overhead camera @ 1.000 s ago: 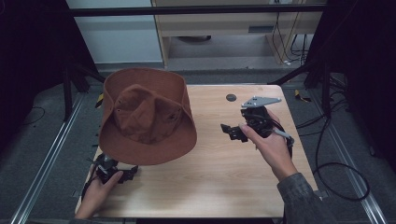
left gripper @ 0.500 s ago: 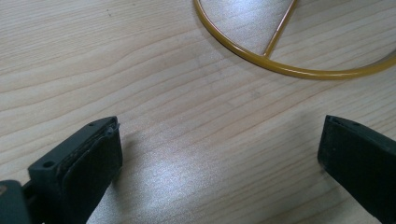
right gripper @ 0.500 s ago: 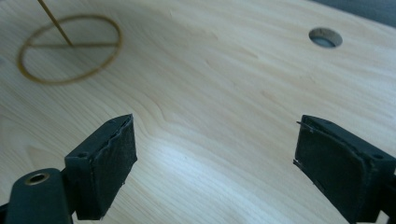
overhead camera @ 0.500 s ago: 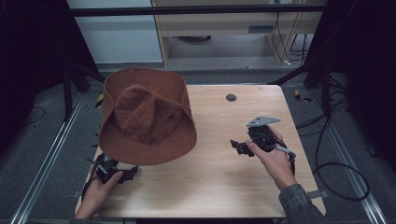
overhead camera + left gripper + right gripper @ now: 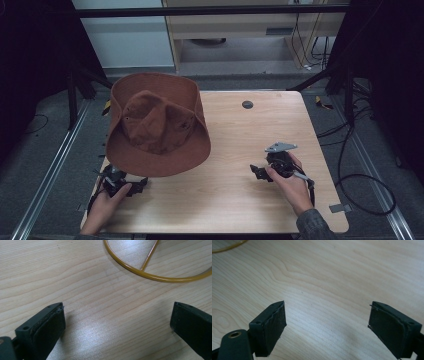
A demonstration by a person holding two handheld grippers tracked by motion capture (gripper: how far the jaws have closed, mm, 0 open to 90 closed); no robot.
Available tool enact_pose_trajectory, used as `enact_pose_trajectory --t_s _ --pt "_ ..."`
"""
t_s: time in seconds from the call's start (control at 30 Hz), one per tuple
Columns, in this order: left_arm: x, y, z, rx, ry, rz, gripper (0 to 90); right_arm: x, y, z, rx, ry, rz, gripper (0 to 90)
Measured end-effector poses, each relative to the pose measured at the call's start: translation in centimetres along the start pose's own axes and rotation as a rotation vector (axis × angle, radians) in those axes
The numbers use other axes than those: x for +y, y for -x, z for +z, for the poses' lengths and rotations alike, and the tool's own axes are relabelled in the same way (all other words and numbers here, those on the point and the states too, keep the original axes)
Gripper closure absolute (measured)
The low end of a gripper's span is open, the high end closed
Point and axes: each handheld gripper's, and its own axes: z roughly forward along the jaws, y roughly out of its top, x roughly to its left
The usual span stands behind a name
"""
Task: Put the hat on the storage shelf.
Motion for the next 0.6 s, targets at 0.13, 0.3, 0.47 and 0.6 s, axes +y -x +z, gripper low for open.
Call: enact_pose_trajectory --t_s 0.13,0.3,0.47,0.6 --pt "0.0 0.0 0.0 0.001 0.0 0.0 0.0 -1.1 0.4 0.8 -0.012 -0.011 0.024 14.5" --pt "0.0 0.0 0.0 0.0 0.0 -0.001 0.0 -1.9 1.1 1.5 -0.03 -0.009 0.056 14.4" --pt "0.0 0.0 0.0 0.001 -0.001 -0.001 0.0 -1.9 1.6 2.2 -0.053 0.012 0.086 14.2" --pt "0.0 0.0 0.0 0.002 0.001 -0.004 0.0 -2.0 1.9 2.7 -0.057 0.014 0.1 13.7"
